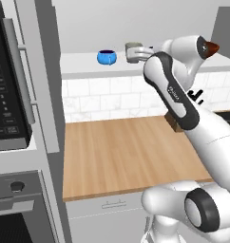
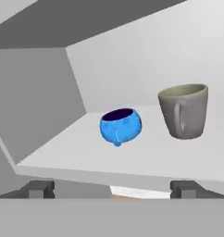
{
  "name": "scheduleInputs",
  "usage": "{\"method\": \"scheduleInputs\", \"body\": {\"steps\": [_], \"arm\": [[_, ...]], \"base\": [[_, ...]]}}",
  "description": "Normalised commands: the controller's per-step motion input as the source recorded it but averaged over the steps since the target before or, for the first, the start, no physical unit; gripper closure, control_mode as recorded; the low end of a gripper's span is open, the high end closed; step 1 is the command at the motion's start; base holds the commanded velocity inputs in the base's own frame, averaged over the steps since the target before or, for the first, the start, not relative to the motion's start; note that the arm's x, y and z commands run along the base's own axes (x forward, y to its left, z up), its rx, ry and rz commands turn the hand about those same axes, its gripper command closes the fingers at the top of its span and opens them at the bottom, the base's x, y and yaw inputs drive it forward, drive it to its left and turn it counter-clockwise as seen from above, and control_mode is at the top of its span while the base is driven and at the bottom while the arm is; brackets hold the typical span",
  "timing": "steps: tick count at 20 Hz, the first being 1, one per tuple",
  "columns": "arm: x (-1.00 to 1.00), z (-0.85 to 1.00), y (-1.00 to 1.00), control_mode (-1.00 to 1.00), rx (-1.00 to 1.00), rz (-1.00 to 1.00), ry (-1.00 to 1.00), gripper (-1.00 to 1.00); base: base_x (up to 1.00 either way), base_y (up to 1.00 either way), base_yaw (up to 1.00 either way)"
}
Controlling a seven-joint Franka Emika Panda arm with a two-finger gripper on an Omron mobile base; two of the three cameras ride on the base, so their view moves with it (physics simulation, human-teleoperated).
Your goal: Gather all objects into one cabinet and sort the glasses and bowls to opposite sides.
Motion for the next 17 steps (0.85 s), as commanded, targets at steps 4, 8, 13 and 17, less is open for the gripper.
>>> {"method": "scheduleInputs", "body": {"steps": [4, 8, 13, 17], "arm": [[-1.0, 0.15, 0.0, -1.0, -0.03, 0.01, 0.0, -1.0], [-1.0, 0.13, 0.0, -1.0, 0.0, 0.0, 0.0, -1.0], [-0.99, 0.09, 0.0, -1.0, 0.0, -0.06, 0.0, -1.0], [-0.67, 0.02, -0.03, -1.0, -0.01, -0.29, -0.02, -1.0]], "base": [[0.0, 0.0, 0.0], [0.0, 0.0, 0.0], [0.0, 0.0, 0.0], [0.0, 0.0, 0.0]]}}
